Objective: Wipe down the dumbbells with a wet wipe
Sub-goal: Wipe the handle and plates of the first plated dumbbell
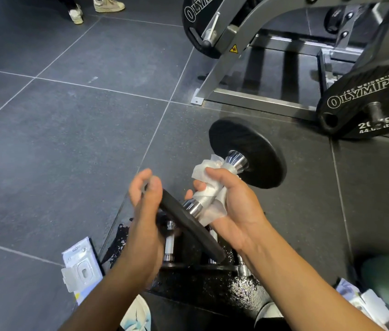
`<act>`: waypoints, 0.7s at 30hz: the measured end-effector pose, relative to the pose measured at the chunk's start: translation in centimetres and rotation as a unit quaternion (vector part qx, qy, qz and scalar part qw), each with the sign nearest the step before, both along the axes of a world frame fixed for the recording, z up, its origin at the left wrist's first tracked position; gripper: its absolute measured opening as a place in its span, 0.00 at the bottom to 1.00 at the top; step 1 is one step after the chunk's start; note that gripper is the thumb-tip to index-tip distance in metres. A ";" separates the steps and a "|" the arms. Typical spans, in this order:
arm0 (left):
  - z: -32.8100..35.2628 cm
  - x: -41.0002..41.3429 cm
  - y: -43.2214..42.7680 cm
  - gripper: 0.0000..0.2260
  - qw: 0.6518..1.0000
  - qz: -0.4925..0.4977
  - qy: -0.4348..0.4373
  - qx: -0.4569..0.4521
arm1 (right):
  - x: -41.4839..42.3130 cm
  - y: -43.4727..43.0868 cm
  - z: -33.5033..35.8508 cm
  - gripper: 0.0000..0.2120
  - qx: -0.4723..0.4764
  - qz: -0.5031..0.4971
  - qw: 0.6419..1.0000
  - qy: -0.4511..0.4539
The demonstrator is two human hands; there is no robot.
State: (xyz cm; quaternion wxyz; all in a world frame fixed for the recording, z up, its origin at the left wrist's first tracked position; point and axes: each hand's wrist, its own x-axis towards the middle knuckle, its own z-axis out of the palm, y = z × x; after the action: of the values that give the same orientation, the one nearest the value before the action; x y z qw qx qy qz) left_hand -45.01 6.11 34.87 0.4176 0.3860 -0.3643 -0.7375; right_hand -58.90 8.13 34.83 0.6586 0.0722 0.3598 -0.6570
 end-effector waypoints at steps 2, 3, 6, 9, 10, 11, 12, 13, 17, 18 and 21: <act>-0.4 0.0 0.2 0.22 0.984 -0.051 0.050 0.166 | 0.0 0.1 -0.1 0.05 0.002 -0.002 1.000 0.004; -0.6 0.2 0.0 0.27 0.976 -0.070 0.060 0.195 | 0.0 0.2 -0.2 0.06 0.003 -0.003 1.000 0.006; -0.2 0.4 -0.3 0.26 0.967 -0.101 0.068 0.224 | -0.1 0.3 -0.5 0.08 -0.009 -0.004 1.000 0.003; 0.1 0.2 -0.3 0.20 0.957 -0.083 0.074 0.268 | -0.2 0.1 -0.9 0.08 -0.007 -0.021 1.000 0.016; -0.1 0.2 -0.3 0.23 0.947 -0.082 0.075 0.301 | -0.3 0.1 -0.9 0.08 -0.004 -0.026 1.000 0.017; -0.4 0.3 -0.4 0.27 0.933 -0.097 0.089 0.336 | -0.5 0.1 -0.8 0.08 -0.005 -0.027 0.999 0.019; -0.5 0.4 -0.5 0.30 0.915 -0.130 0.106 0.368 | -0.6 0.1 -0.7 0.10 -0.010 -0.028 0.999 0.021; -0.7 0.5 -0.5 0.33 0.896 -0.172 0.123 0.390 | -0.7 0.1 -0.6 0.11 -0.017 -0.030 0.999 0.023; -2.3 1.0 -0.2 0.39 0.859 -0.274 0.149 0.405 | -1.4 0.0 -0.2 0.15 -0.041 -0.024 0.998 0.033; -2.3 0.8 -0.3 0.40 0.862 -0.277 0.151 0.397 | -1.7 -0.1 -0.2 0.14 -0.042 -0.017 0.998 0.047; -2.0 -0.1 -0.2 0.30 0.925 -0.154 0.123 0.325 | -2.4 -0.1 -0.3 0.10 -0.044 -0.005 0.993 0.110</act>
State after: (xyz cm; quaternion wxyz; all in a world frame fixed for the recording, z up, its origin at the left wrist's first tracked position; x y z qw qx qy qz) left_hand -45.12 5.95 32.85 0.1918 0.3459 -0.1056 -0.9124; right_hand -61.27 7.99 34.49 0.6142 -0.0282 0.4006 -0.6793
